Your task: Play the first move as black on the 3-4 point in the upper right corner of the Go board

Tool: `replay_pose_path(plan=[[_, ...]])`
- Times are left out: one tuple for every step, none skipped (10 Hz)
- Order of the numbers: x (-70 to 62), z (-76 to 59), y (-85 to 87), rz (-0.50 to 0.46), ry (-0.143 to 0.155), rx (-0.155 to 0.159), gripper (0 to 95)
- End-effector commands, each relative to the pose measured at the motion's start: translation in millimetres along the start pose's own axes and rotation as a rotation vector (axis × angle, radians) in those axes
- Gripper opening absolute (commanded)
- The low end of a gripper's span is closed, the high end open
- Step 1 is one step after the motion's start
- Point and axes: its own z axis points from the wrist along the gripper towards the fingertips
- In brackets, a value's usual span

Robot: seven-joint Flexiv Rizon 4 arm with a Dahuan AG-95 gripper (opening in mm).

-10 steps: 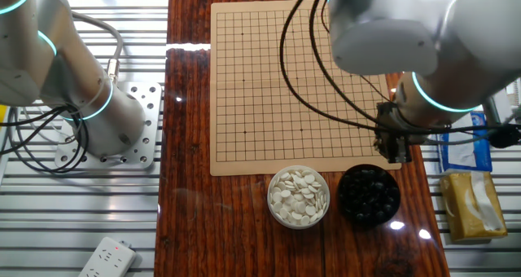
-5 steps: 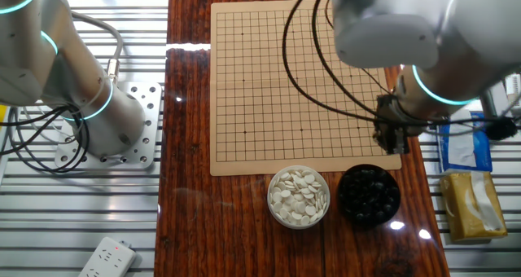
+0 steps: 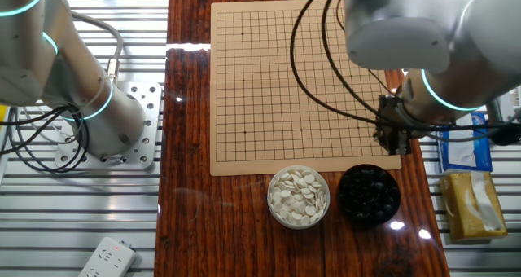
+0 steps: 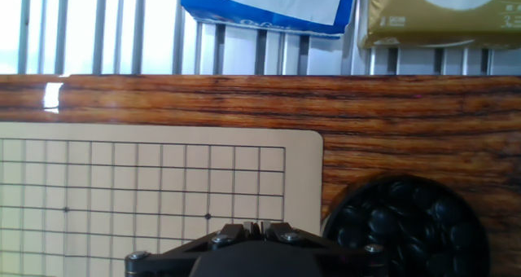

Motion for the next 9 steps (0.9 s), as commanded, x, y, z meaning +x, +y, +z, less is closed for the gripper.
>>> replay_pose_path(plan=[[2.9,-1.1,-0.4,0.007,-0.004,0.001,0.0],[2.9,-1.1,-0.4,0.012,-0.002,0.003,0.0],[2.9,-1.1,-0.4,0.004,-0.001,0.001,0.0],[2.9,-1.1,-0.4,-0.016,0.009,-0.003,0.0],[2.9,-1.1,-0.4,-0.037,0.022,-0.007,0.0],[2.9,-1.1,-0.4,-0.078,0.038,-0.016,0.0],[2.9,-1.1,-0.4,-0.094,0.047,-0.023,0.0],[2.9,-1.1,-0.4,-0.12,0.061,-0.04,0.0],[2.9,-1.1,-0.4,-0.14,0.07,-0.052,0.0]])
